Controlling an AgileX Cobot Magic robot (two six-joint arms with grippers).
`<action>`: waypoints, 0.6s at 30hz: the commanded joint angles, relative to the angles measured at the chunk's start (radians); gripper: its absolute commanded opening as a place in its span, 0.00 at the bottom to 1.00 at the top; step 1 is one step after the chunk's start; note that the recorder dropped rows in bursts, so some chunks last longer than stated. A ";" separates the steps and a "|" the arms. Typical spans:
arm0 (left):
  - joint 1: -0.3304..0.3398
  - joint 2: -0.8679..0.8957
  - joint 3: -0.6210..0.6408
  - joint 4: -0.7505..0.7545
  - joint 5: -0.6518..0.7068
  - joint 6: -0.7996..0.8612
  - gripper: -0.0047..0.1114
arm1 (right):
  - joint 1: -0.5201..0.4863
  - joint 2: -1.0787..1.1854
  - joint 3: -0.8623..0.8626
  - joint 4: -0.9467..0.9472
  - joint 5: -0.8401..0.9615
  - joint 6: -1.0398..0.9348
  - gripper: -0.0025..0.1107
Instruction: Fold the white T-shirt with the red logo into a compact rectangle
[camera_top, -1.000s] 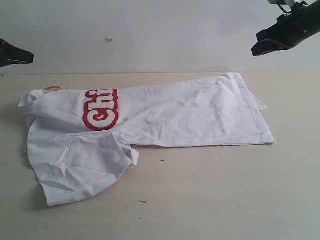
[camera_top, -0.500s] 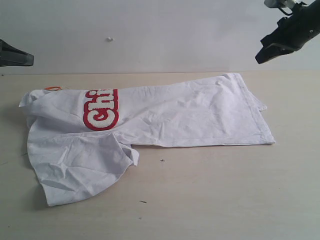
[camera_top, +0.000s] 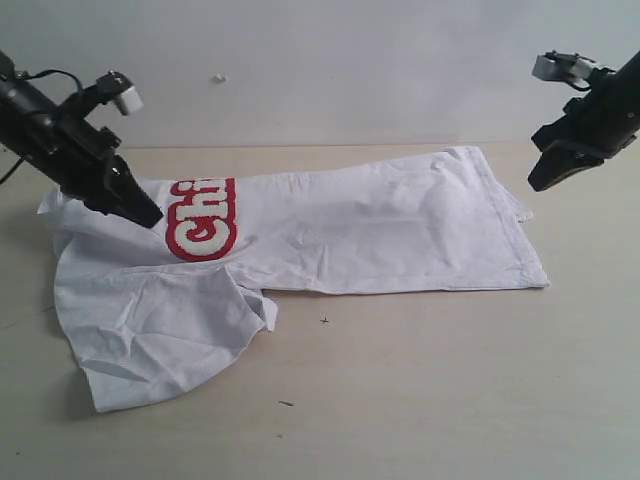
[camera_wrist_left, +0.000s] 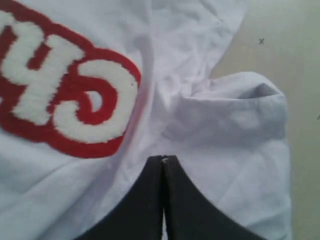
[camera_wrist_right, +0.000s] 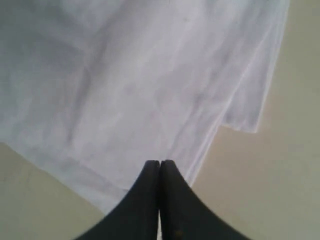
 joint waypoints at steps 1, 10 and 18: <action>-0.110 -0.016 0.081 0.154 -0.054 -0.109 0.04 | 0.042 -0.008 0.013 0.024 -0.036 -0.034 0.02; -0.139 0.036 0.215 0.309 -0.522 -0.371 0.04 | 0.237 -0.006 0.179 -0.203 -0.509 0.092 0.02; -0.096 0.082 0.215 0.312 -0.464 -0.439 0.04 | 0.237 -0.002 0.275 -0.305 -0.458 0.213 0.02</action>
